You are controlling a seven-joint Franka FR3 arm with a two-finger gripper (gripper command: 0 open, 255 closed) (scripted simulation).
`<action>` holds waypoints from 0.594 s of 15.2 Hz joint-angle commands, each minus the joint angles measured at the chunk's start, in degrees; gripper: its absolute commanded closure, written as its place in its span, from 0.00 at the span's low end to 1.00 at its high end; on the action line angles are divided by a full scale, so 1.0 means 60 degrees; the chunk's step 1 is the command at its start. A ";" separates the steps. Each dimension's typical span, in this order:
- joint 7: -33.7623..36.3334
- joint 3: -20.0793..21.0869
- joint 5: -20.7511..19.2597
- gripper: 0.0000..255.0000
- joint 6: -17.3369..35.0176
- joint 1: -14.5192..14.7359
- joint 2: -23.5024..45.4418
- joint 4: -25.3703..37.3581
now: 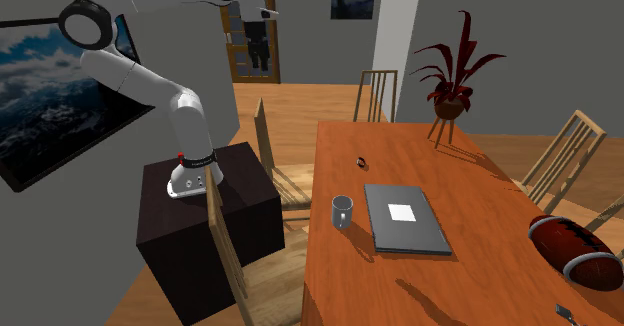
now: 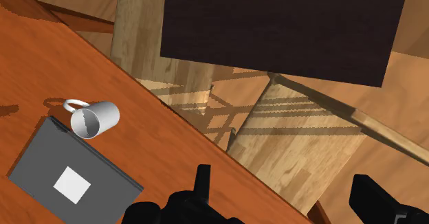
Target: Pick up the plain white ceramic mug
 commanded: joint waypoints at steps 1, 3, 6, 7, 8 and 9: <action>0.0000 0.0000 0.0000 0.00 0.0000 0.0000 0.0000 0.0000; -0.0109 -0.0254 -0.0149 0.00 0.0510 -0.0135 0.0284 -0.0278; -0.0266 -0.0637 -0.0362 0.00 0.1286 -0.0341 0.0798 -0.0616; -0.0317 -0.0765 -0.0429 0.00 0.1546 -0.0409 0.0992 -0.0707; -0.0369 -0.0893 -0.0494 0.00 0.1807 -0.0477 0.1198 -0.0786; -0.0420 -0.1021 -0.0555 0.00 0.2068 -0.0546 0.1415 -0.0855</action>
